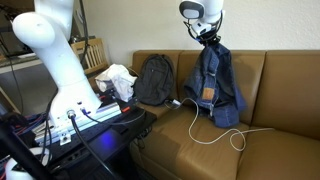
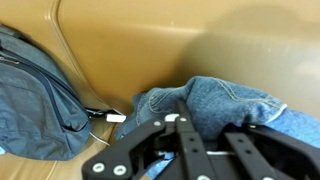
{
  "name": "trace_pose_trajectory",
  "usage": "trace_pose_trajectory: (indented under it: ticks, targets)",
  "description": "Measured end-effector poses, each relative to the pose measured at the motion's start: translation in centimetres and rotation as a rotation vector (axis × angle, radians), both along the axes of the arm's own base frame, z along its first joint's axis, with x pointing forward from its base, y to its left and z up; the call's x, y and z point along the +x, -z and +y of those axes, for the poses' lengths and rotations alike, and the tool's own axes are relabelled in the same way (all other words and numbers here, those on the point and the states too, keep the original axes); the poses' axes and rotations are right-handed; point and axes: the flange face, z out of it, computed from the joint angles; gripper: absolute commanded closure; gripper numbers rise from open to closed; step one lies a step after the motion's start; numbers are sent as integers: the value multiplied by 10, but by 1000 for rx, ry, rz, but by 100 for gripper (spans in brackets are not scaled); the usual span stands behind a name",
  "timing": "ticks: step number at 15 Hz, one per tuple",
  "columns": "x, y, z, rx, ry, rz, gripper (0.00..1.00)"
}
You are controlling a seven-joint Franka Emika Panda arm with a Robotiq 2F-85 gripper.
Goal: Put the blue jeans on the left armrest
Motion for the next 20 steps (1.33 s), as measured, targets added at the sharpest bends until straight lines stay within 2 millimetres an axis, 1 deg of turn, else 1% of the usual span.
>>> trace_pose_trajectory:
  ticks: [3, 4, 6, 7, 8, 10, 12, 13, 14, 15, 17, 19, 20]
  targets:
    - [-8, -55, 24, -89, -108, -82, 96]
    - [-13, -71, 34, -117, -145, -107, 85]
    - [-24, -99, 53, -157, -204, -155, 85]
    - [-29, -108, 60, -162, -216, -167, 85]
    - [-33, -113, 64, -164, -222, -173, 96]
    - [-36, -111, 65, -164, -225, -168, 96]
    - [-37, -102, 64, -171, -230, -146, 96]
    - [-35, -103, 65, -182, -246, -152, 96]
    - [-30, -112, 69, -201, -268, -174, 96]
    - [-26, -130, 76, -223, -290, -204, 96]
    - [-23, -173, 98, -274, -349, -261, 96]
    - [-25, -215, 124, -333, -423, -309, 96]
    - [-27, -234, 139, -356, -462, -330, 96]
